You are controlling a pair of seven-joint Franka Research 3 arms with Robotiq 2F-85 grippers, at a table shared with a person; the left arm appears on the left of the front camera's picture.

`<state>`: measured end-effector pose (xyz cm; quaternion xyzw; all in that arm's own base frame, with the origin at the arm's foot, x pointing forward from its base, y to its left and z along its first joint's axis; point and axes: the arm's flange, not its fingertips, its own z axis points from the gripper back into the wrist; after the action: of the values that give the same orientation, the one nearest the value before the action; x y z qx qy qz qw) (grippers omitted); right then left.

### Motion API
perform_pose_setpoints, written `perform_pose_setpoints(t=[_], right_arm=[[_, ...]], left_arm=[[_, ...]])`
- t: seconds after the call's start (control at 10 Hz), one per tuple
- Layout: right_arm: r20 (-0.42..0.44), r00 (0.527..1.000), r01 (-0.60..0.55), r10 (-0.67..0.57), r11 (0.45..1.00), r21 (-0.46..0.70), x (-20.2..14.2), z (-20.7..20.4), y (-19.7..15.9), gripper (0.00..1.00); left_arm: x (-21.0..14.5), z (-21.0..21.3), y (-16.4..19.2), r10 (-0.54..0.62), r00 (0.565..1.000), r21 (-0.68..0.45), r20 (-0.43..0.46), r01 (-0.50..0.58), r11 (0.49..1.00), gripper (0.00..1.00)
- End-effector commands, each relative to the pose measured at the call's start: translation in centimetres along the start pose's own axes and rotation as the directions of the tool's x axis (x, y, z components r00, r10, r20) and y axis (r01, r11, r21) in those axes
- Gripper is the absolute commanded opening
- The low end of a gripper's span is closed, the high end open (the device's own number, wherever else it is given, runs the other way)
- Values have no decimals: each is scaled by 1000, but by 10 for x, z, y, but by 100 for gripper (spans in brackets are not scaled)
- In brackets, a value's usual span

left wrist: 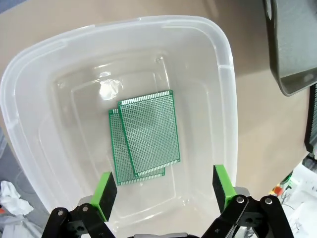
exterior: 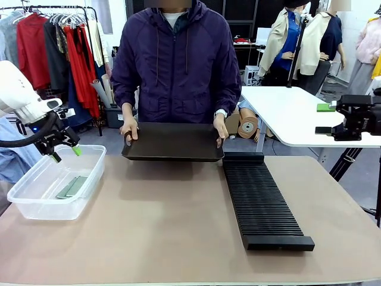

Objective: Sort PCBs into racks and boxes based on the side picked up.
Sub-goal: If the short side of the Blank PCB is picked up, insert it into the PCB Rack ; if the long side is picked up, place it in the Organizing box.

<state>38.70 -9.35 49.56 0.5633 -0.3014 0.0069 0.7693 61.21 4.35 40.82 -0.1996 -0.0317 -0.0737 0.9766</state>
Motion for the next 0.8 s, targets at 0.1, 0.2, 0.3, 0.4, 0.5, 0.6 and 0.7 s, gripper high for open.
perform_pose_setpoints(t=[0.1,0.2,0.3,0.4,0.5,0.6,0.7], right_arm=[[12,1000,-6,6,1000,3,1,-1,2,100],[12,1000,-6,6,1000,3,1,-1,2,100],[12,1000,-6,6,1000,3,1,-1,2,100],[12,1000,-6,6,1000,3,1,-1,2,100],[12,1000,-6,6,1000,3,1,-1,2,100],[12,1000,-6,6,1000,3,1,-1,2,100],[12,1000,-6,6,1000,3,1,-1,2,100]], left_arm=[[0,8,-5,21,1000,21,-12,-21,1000,100],[1,8,-4,22,1000,20,-9,-22,1000,100],[0,7,-4,20,1000,16,-6,-20,1000,100],[0,7,-4,23,1000,11,-5,-23,1000,100],[0,10,-5,27,1000,-20,15,-27,999,100],[1,14,-7,23,999,-55,42,-21,998,100],[2,19,-10,14,998,-69,68,-10,998,100]])
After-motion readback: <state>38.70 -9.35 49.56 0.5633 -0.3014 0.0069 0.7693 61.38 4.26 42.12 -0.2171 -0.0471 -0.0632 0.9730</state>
